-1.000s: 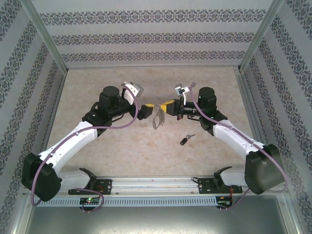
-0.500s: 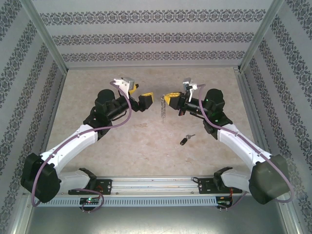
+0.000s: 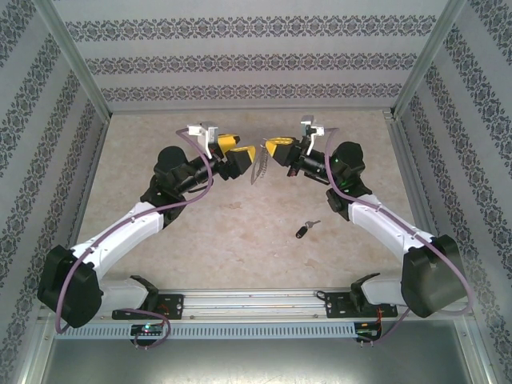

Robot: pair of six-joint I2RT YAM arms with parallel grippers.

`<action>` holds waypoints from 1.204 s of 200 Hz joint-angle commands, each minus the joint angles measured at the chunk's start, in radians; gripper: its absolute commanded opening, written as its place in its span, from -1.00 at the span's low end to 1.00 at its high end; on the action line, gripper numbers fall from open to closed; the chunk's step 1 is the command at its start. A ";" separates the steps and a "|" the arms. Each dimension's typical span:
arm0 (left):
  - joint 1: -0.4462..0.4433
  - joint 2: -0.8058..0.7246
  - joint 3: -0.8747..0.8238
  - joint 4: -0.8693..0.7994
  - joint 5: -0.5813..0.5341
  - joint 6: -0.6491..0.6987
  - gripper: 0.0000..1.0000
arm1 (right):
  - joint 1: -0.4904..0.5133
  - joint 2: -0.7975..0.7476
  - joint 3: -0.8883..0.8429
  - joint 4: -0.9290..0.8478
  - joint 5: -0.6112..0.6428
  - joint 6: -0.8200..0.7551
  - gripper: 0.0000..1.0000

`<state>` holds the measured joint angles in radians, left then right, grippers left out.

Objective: Put the keys on the keyring

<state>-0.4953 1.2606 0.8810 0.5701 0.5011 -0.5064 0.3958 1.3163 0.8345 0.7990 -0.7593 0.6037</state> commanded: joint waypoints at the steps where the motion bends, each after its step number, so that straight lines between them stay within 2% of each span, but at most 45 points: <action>1: 0.008 0.016 0.025 0.073 0.056 -0.044 0.52 | 0.011 0.004 0.041 0.086 -0.017 0.037 -1.00; 37: 0.016 0.041 0.016 0.153 0.079 -0.087 0.31 | 0.018 0.017 0.042 0.088 -0.035 0.054 -1.00; 68: 0.033 0.084 0.012 0.278 0.142 -0.181 0.06 | 0.027 0.026 0.039 0.095 -0.031 0.062 -1.00; 106: 0.059 0.144 -0.011 0.464 0.180 -0.326 -0.14 | 0.033 0.039 0.043 0.101 -0.022 0.068 -1.00; 138: 0.066 0.183 -0.014 0.529 0.209 -0.384 -0.27 | 0.034 0.047 0.048 0.103 -0.021 0.073 -1.00; 241: 0.060 0.200 0.000 0.450 0.289 -0.355 -0.28 | 0.034 0.066 0.060 0.108 -0.021 0.080 -1.00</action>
<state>-0.4370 1.4582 0.8761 1.0019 0.7437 -0.8650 0.4171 1.3716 0.8577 0.8433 -0.7742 0.6788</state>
